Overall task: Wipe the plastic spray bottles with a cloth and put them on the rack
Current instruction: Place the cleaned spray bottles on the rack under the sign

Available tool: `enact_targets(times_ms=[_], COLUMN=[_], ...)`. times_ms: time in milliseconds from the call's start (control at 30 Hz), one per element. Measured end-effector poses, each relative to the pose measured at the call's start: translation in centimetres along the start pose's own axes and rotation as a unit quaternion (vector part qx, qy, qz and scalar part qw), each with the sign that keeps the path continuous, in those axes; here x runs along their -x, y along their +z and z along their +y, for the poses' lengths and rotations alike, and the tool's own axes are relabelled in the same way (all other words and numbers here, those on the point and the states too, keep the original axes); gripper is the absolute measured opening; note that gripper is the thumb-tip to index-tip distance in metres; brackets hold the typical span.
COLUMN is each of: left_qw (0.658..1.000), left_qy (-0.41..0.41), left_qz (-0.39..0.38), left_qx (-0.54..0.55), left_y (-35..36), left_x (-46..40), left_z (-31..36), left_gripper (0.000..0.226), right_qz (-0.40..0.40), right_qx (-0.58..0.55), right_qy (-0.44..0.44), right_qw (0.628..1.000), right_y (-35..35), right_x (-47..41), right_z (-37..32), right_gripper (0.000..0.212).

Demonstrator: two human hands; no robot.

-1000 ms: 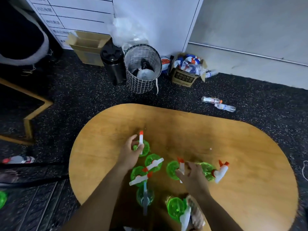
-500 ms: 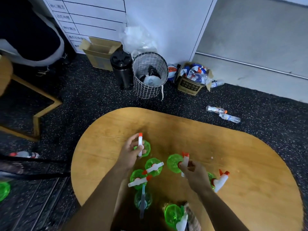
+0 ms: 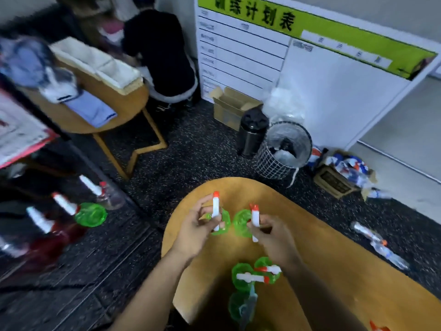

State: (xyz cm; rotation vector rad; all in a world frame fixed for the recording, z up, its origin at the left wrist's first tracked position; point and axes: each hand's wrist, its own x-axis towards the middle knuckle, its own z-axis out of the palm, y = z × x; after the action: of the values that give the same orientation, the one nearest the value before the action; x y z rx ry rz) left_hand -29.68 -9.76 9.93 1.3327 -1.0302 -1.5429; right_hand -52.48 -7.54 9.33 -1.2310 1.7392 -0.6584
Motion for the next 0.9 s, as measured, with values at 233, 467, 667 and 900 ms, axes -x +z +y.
enact_targets(times_ms=[233, 467, 667, 900], left_qw=[0.993, 0.978, 0.963, 0.954], left_qy=[0.035, 0.025, 0.021, -0.007], left_qz=[0.113, 0.201, 0.249, 0.27], left_qx=[0.017, 0.053, 0.1, 0.128], left_y=[-12.2, -21.9, -28.7, -32.9], left_x=[4.9, 9.1, 9.8, 6.1], left_z=[0.4, -0.6, -1.3, -4.0], left_gripper=[0.05, 0.047, 0.05, 0.059], right_qz=[-0.118, -0.202, -0.232, -0.196], right_qx=[0.06, 0.084, 0.113, 0.201], right_qy=[-0.073, -0.106, -0.12, -0.144], right_qw=[0.989, 0.97, 0.959, 0.949], right_y=[9.8, 19.5, 27.2, 34.3], right_x=[-0.4, 0.8, 0.8, -2.2], right_z=[-8.6, -15.4, -19.1, -20.2], right_gripper=[0.031, 0.025, 0.013, 0.017])
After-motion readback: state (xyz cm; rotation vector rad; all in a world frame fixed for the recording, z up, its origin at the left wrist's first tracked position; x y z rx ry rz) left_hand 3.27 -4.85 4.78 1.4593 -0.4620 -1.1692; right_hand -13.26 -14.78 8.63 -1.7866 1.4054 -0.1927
